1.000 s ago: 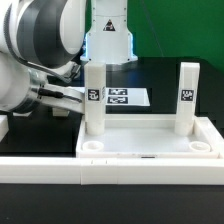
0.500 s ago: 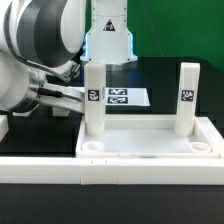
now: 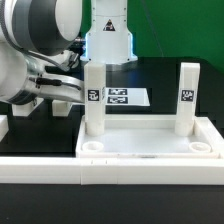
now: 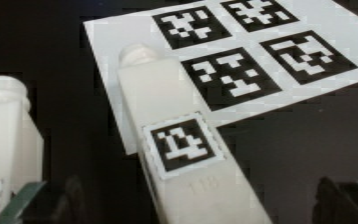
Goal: Assemble desk
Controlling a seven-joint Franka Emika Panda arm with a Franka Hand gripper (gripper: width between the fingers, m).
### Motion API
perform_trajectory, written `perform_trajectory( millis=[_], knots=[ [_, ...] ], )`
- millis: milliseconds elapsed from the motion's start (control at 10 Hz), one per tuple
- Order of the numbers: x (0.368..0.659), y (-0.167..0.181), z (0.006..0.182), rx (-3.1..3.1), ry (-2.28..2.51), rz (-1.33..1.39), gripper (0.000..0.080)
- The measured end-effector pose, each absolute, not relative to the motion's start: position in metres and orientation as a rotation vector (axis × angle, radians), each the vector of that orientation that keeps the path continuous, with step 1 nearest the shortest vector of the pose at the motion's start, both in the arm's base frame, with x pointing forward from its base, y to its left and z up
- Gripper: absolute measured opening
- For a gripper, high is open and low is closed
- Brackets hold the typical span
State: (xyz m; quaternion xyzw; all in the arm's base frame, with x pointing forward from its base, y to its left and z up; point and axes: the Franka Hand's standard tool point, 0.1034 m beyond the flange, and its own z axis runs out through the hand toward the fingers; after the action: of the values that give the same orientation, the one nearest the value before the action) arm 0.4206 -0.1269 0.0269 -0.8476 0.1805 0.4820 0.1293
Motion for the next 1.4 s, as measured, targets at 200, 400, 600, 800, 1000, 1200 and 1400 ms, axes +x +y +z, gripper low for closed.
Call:
perform_trajectory(
  millis=[200,400,600,800,1000,1200,1400],
  knots=[
    [0.424,-0.125,0.029,-2.475,0.455,1.374,0.0648],
    [0.428,-0.127,0.036,-2.452,0.297,1.312,0.0648],
    [0.428,-0.128,0.034,-2.459,0.323,1.318,0.0648],
    [0.426,-0.127,0.033,-2.458,0.348,1.332,0.0648],
    [0.423,-0.124,0.034,-2.465,0.381,1.357,0.0648],
    [0.421,-0.122,0.045,-2.463,0.391,1.348,0.0648],
    [0.421,-0.122,0.045,-2.47,0.42,1.349,0.0648]
  ],
)
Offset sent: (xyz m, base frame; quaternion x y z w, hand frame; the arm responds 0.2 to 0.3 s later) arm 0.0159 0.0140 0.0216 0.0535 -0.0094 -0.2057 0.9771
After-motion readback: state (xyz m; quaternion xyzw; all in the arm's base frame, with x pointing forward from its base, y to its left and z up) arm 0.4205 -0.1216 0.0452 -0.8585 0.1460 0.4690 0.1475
